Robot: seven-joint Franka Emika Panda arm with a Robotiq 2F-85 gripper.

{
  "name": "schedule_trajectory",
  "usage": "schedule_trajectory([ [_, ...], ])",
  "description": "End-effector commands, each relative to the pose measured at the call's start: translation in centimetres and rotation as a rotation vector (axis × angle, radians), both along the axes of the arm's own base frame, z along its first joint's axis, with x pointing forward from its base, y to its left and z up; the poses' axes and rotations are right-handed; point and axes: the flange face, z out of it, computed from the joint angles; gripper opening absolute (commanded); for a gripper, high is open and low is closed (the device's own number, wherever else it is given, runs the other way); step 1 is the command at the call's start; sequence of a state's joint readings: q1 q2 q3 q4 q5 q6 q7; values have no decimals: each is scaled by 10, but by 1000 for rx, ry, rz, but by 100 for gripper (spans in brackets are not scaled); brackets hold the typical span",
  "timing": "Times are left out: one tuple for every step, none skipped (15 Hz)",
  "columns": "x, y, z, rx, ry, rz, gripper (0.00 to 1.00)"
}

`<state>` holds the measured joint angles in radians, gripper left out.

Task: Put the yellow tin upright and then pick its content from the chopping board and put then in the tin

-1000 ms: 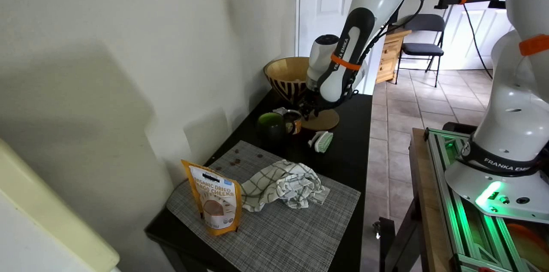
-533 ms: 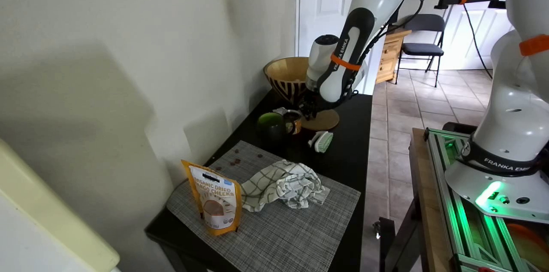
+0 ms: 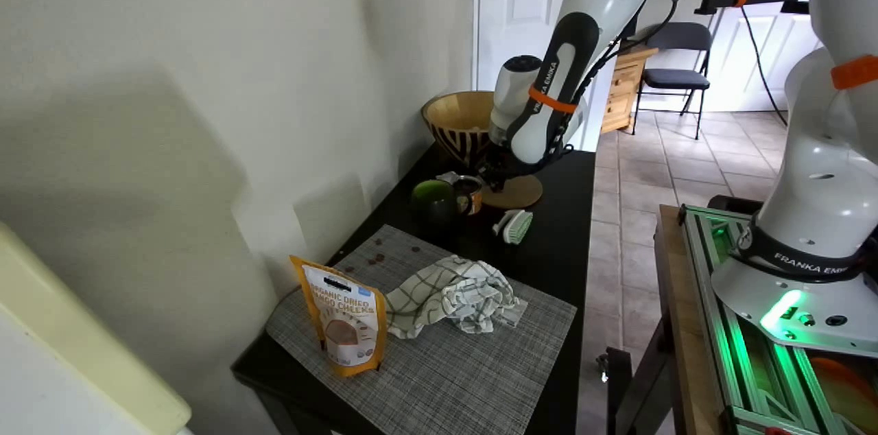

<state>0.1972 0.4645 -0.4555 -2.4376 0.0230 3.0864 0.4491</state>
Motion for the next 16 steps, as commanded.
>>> schedule_trajectory([
  [-7,0,-2,-2,5,-6,0],
  [-7,0,-2,-2,5,-6,3],
  [-7,0,-1,-2,4,-5,3],
  [-7,1,1,-3,0,-3,3],
  [-8,2,5,-2,-7,-1,3],
  [-9,3,11,-1,-16,4,3],
  [-10,4,17,-2,-25,9,3],
  [-11,6,23,-4,-36,14,3],
  [-12,7,30,-6,-48,18,3],
  [-13,9,36,-6,-58,23,3],
  [-14,11,42,-7,-69,29,3],
  [-15,14,48,-7,-77,33,3],
  [-15,16,53,-8,-88,41,3],
  [-15,18,58,-8,-97,48,3],
  [-13,20,63,-10,-110,57,3],
  [-12,24,69,-10,-128,70,3],
])
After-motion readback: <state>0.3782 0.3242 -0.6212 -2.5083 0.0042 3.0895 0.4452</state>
